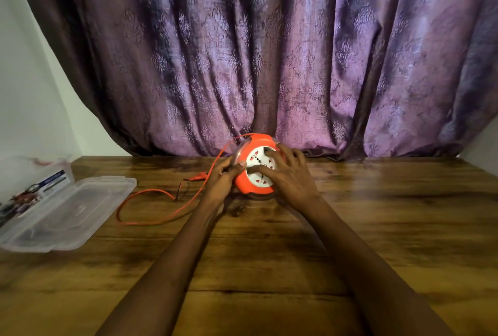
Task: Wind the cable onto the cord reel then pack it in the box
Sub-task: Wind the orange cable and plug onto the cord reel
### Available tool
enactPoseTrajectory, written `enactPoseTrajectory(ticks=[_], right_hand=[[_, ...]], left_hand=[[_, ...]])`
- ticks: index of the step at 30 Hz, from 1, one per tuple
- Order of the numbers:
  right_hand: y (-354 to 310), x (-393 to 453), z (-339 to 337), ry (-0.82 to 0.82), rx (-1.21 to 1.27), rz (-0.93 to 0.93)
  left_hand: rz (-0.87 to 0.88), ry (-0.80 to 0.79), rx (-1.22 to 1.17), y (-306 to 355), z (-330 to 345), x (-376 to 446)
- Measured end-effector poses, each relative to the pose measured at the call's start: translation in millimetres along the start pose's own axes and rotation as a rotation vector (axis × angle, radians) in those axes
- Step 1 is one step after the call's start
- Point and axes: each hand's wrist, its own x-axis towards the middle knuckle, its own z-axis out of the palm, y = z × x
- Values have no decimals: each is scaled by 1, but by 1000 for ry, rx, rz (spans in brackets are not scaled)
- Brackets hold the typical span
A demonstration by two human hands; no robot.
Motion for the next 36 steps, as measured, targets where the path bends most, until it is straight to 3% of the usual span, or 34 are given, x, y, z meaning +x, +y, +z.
enactPoseTrajectory(ticks=[5, 8, 13, 16, 19, 22, 28, 32, 36], right_hand=[[-10, -2, 13, 26, -41, 224], [-15, 2, 16, 33, 54, 420], [-20, 15, 15, -82, 681, 1040], [-21, 16, 18, -102, 965, 1199], [-25, 19, 21, -105, 967, 1202], [-26, 19, 20, -90, 802, 1137], [-17, 11, 13, -1, 362, 771], [-18, 13, 11, 59, 223, 574], [-19, 14, 7, 126, 152, 497]], left_hand=[[-24, 18, -27, -6, 10, -4], [73, 51, 8, -11, 15, -4], [238, 43, 121, -16, 20, -4], [273, 72, 148, -15, 18, -2], [252, 77, 121, -11, 16, 3], [226, 45, 163, -8, 13, 5], [116, -46, 240, -13, 12, 2], [170, 38, 192, -12, 14, 3], [247, 117, 158, -3, 17, -3]])
